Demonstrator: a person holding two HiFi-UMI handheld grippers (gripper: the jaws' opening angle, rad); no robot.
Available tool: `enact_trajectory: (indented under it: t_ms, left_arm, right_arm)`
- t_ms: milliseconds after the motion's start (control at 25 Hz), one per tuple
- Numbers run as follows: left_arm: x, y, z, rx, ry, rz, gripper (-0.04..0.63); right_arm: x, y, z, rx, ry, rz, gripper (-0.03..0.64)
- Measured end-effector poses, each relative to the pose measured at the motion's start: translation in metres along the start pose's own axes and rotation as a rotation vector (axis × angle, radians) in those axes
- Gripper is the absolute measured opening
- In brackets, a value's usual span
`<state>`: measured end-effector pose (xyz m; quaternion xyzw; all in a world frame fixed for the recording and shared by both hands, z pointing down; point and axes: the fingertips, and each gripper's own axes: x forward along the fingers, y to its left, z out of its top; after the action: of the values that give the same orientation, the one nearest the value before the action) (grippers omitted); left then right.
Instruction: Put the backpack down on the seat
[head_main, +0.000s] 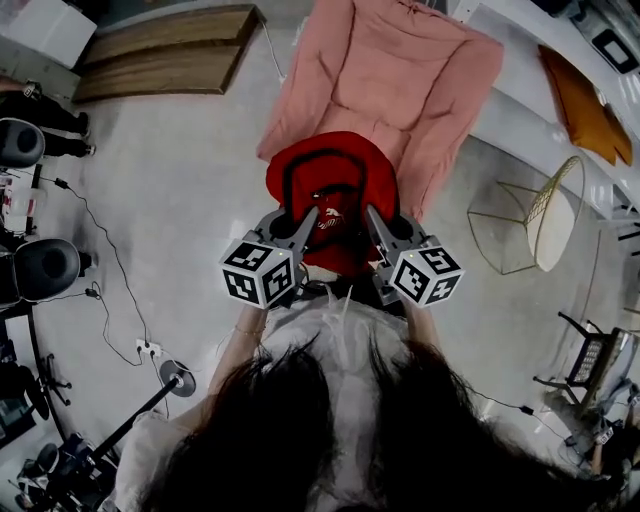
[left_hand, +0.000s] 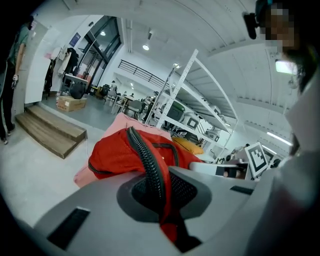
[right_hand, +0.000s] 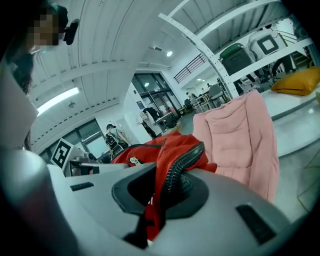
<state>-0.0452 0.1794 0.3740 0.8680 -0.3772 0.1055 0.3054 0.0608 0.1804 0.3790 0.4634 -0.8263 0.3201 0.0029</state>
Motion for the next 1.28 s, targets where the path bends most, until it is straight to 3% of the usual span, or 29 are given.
enact_trajectory:
  t_ms: [320, 720, 1280]
  left_arm:
    - [0.055, 0.007, 0.035, -0.026, -0.017, 0.059, 0.037]
    - [0.107, 0.023, 0.056, -0.032, 0.022, 0.099, 0.037]
    - [0.139, 0.041, 0.068, -0.041, 0.087, 0.033, 0.037]
  right_arm:
    - [0.029, -0.048, 0.049, -0.046, -0.001, 0.049, 0.049]
    - [0.063, -0.092, 0.072, -0.013, 0.031, 0.065, 0.049]
    - [0.082, -0.114, 0.082, 0.009, 0.025, -0.008, 0.049]
